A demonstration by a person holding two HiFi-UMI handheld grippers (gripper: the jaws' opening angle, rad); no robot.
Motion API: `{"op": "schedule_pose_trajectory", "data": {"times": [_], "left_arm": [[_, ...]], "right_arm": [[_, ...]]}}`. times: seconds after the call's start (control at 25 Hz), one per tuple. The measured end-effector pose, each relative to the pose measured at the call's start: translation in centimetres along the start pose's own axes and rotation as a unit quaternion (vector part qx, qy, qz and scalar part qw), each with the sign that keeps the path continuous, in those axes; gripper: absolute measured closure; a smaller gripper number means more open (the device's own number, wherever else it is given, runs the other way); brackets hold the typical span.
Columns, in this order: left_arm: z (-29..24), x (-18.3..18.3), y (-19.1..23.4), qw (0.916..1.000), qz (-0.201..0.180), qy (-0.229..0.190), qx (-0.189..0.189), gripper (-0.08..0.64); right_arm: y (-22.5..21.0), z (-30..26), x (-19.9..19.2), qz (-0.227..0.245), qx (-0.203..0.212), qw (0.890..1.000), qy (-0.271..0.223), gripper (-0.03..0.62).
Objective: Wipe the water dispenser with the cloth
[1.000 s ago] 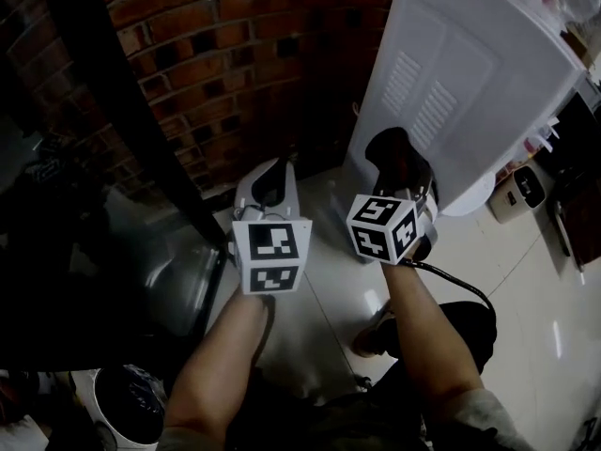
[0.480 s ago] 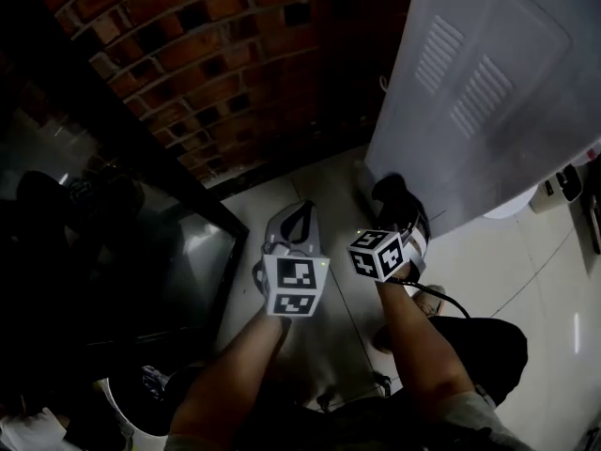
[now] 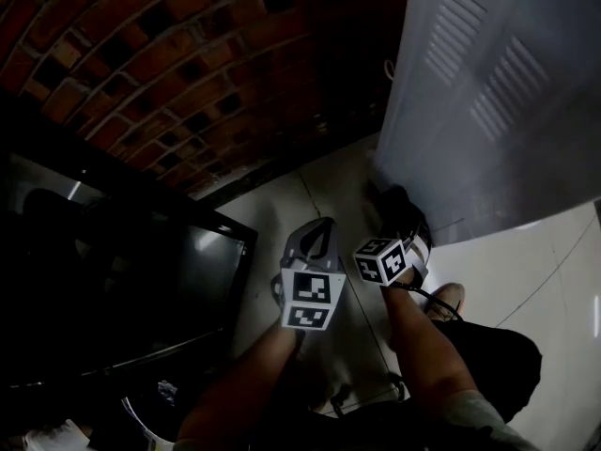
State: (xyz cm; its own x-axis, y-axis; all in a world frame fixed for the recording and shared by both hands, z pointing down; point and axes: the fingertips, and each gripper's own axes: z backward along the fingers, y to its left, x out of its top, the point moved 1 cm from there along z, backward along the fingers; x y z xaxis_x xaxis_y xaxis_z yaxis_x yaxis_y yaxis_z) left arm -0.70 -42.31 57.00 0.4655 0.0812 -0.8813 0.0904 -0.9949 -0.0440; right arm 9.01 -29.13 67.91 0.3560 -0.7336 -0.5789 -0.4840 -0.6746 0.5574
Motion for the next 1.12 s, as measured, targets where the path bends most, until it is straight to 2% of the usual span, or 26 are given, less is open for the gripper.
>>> {"op": "schedule_pose_trajectory", "data": {"times": [0.24,0.32,0.44,0.6,0.72,0.84,1.0,1.12], "left_arm": [[-0.7,1.4,0.3,0.9999,-0.007,-0.014,0.004,0.560],[-0.3,2.9,0.3,0.9996,-0.008,-0.026,0.004,0.560],[0.6,7.4,-0.1,0.9978,-0.004,-0.066,0.002,0.560],[3.5,15.4,0.0,0.9897,0.001,-0.141,0.021,0.560],[7.2,21.0,0.4,0.9794,0.002,-0.196,0.050,0.560],[11.7,25.6,0.4,0.9684,-0.006,-0.240,0.069,0.560],[17.4,30.6,-0.1,0.9536,-0.004,-0.288,0.086,0.560],[20.3,33.4,-2.0,0.9491,-0.028,-0.304,0.080,0.560]], "right_arm": [[-0.3,0.1,0.5,-0.011,0.014,1.000,-0.011,0.488],[-0.7,2.1,1.9,-0.026,0.029,0.998,-0.041,0.488],[-3.2,6.8,6.5,-0.043,0.035,0.991,-0.126,0.488],[-10.1,14.3,13.6,-0.073,0.020,0.967,-0.243,0.488],[-15.1,20.5,18.4,-0.092,0.026,0.939,-0.330,0.489],[-18.9,27.7,22.7,-0.076,0.023,0.912,-0.402,0.489],[-24.4,36.5,27.5,-0.041,-0.010,0.885,-0.464,0.489],[-29.7,41.7,29.4,-0.029,-0.062,0.876,-0.478,0.488]]}}
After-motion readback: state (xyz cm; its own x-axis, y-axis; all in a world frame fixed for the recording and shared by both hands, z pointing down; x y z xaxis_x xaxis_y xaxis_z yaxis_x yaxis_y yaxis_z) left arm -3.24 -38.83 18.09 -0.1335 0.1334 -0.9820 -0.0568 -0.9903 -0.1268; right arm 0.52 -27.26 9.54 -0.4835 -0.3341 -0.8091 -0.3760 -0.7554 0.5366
